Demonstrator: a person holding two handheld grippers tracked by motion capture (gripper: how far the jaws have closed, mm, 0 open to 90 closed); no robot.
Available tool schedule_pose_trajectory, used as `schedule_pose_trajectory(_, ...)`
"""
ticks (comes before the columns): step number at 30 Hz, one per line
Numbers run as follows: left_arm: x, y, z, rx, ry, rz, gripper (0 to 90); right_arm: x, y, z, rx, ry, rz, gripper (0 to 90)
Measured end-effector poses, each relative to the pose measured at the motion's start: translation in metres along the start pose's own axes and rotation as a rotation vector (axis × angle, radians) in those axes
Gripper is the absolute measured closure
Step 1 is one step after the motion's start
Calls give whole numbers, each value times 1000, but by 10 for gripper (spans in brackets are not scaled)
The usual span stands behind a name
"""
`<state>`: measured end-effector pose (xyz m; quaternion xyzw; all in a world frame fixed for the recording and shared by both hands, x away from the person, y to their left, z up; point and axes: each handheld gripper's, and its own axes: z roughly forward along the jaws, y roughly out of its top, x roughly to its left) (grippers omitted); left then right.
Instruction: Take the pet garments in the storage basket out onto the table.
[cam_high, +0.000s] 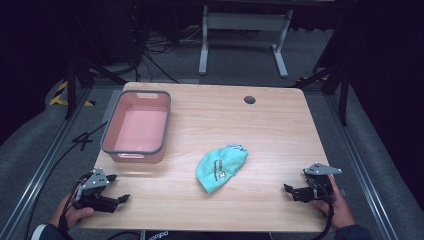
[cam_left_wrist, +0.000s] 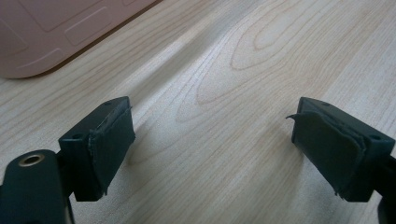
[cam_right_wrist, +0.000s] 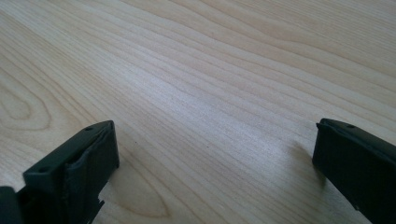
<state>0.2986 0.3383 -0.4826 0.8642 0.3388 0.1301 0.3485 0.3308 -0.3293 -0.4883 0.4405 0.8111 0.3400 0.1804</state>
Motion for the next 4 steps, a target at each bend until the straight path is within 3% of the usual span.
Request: schedule_pose_trajectory(4, 0, 0, 0, 3, 0, -3, 131, 0, 0, 0, 0, 0, 0, 7)
